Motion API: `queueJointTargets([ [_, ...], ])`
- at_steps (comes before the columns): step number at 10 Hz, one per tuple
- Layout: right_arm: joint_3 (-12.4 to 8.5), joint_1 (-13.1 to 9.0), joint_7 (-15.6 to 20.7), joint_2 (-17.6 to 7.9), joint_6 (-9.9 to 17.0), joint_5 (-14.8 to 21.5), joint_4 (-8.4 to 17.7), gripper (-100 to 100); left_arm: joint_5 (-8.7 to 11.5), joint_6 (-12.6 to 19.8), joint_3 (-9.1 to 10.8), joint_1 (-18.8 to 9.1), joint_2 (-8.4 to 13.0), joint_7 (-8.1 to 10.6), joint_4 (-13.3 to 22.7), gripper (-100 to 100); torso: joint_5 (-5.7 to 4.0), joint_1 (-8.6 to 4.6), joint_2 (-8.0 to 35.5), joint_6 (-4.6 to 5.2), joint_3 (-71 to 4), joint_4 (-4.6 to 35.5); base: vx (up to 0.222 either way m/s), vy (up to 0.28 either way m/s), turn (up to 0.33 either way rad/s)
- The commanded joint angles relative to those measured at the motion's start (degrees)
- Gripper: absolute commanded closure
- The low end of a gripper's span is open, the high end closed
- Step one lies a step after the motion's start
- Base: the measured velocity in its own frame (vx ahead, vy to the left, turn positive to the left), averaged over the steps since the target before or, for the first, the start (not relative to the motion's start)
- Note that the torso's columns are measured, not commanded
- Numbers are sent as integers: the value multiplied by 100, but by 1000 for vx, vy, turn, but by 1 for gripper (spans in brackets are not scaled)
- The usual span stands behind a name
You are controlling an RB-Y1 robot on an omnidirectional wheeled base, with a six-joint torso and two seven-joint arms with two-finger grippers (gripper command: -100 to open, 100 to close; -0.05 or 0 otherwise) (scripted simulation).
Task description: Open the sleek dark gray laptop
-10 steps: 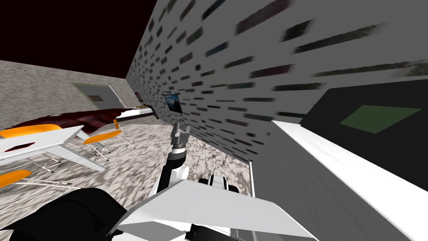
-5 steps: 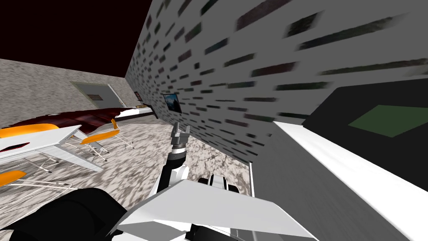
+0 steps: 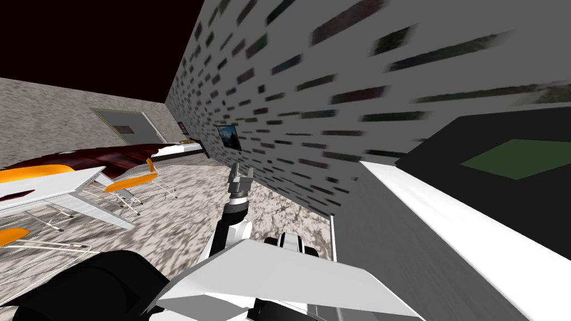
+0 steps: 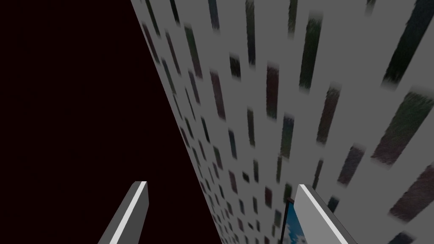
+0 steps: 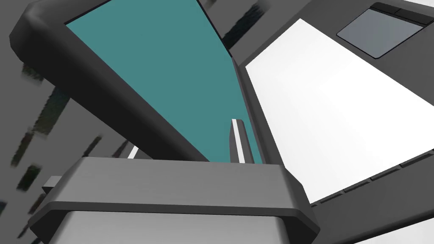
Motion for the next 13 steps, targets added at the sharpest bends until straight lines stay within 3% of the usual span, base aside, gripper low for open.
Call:
queueJointTargets([
  [1,125,17,-277,-31,27,-196,279,100,0,0,0,0,0,0,0,0,9,6,-1,-1,-4,1,-16,-32,-20],
  [2,167,24,-373,-51,41,-269,386,100,0,0,0,0,0,0,0,0,16,15,-1,-3,-4,2,-14,-33,-24],
  [3,143,24,-298,-38,24,-218,317,100,0,0,0,0,0,0,0,0,24,25,-1,-5,-7,2,-6,-17,-5],
  [4,312,-4,-470,-18,60,-359,519,100,0,0,0,0,0,0,0,0,33,41,-4,-6,-11,1,-11,-27,1],
  [9,708,-82,-848,30,152,-701,993,100,0,0,0,0,0,0,0,0,29,27,2,-3,-7,4,-14,-22,5],
  [10,866,-113,-999,49,189,-838,1182,100,0,0,0,0,0,0,0,0,28,32,1,-2,-6,4,-5,1,18],
  [12,902,-120,-981,40,182,-842,1218,100,0,0,0,0,0,0,0,0,24,25,-2,-5,-8,2,-2,0,6],
  [13,1208,-407,-1086,-242,471,-970,1520,100,0,0,0,0,0,0,0,0,31,30,-2,-4,-11,2,-157,-3,279],
])
